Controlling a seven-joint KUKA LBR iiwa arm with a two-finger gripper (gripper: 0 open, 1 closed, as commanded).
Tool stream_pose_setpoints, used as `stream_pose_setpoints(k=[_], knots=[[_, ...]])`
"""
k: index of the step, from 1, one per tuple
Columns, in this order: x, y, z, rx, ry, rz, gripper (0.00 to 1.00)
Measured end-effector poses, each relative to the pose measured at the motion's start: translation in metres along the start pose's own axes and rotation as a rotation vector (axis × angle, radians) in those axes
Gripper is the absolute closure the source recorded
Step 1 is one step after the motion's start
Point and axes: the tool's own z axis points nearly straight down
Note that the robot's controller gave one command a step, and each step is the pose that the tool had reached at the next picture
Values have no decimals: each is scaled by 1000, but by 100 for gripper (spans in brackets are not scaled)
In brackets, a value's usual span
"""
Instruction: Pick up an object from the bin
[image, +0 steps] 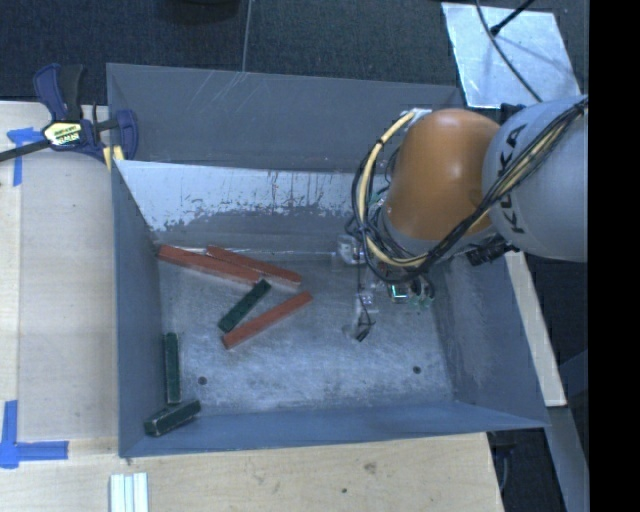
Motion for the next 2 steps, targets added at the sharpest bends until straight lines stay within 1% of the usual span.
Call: stream_pose_setpoints(k=[1,2], knots=[[-25,72,85,-2,-6,-55,0],[-14,107,51,-1,-13,-278,0]])
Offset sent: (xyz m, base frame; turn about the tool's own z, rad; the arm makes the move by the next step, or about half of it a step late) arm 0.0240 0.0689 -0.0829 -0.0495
